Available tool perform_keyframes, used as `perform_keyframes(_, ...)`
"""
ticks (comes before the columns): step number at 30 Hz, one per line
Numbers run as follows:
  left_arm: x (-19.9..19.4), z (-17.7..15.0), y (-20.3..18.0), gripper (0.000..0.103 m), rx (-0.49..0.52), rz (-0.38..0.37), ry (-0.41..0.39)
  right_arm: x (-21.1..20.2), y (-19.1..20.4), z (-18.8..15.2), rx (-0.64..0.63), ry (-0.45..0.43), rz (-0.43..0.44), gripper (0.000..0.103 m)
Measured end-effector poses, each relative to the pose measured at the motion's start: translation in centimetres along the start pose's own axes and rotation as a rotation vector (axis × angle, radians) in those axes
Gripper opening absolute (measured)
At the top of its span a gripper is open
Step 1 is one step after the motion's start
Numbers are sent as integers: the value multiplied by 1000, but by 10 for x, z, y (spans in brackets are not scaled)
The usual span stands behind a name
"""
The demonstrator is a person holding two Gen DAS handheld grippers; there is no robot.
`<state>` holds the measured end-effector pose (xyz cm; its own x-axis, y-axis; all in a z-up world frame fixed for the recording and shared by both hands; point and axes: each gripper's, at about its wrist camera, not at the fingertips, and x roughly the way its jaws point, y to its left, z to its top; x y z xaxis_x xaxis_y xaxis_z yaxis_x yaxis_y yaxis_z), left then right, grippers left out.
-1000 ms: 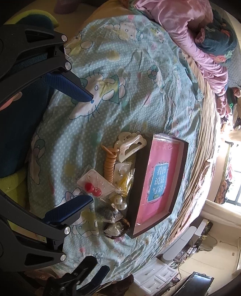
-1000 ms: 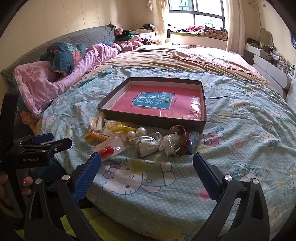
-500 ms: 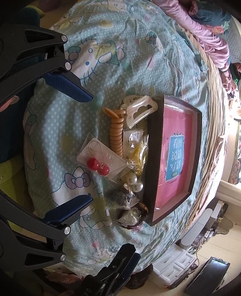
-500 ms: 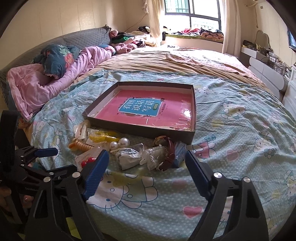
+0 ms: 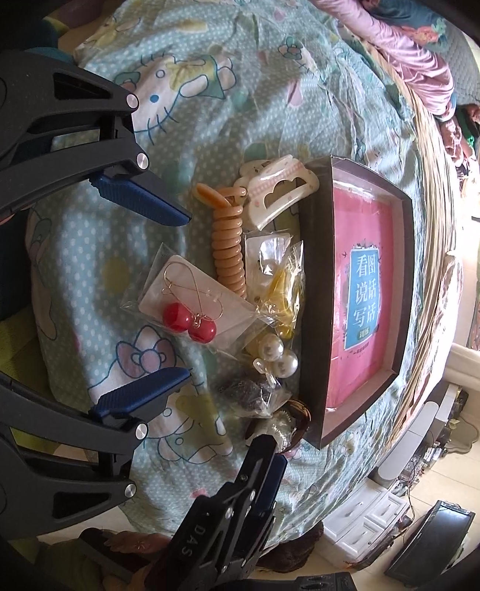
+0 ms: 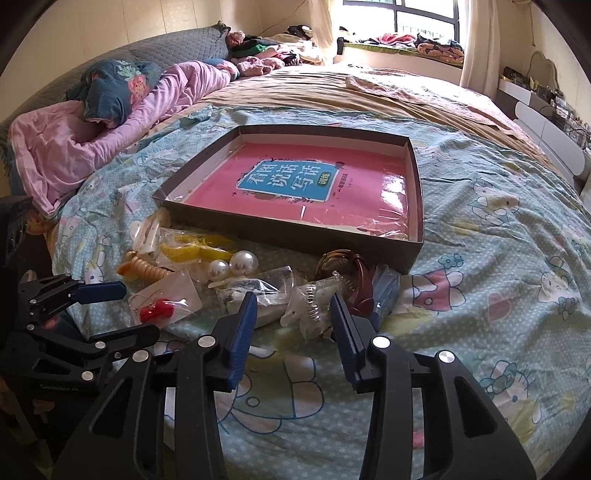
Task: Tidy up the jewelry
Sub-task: 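Grasp the red-bead earring bag with the left tool while the right tool grasps the silver-item bag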
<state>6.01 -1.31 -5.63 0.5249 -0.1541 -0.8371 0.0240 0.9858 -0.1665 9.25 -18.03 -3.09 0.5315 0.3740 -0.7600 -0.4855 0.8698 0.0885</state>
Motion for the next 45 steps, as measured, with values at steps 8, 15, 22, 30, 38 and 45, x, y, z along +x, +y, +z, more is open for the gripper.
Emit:
perform_keyframes(8, 11, 3, 0, 69, 6, -10, 19, 21, -4, 1, -23, 17, -49, 29)
perform_keyframes(15, 20, 7, -9, 50, 48, 12, 17, 15, -15, 1, 6, -15, -16, 20)
perform_keyframes(22, 9, 6, -3, 47, 35, -24, -21, -6, -24, 3, 50, -57, 44, 14)
perform_keyframes(30, -22, 3, -4, 47, 17, -58, -76, -34, -27, 8, 65, -113, 79, 14)
perform_keyframes(38, -44, 14, 4, 47, -3, -42, -134, -54, -30, 25, 59, -183, 76, 14)
perform_keyframes(45, -50, 37, 23, 47, -49, -14, -176, -57, -32, 41, 52, -219, 71, 14)
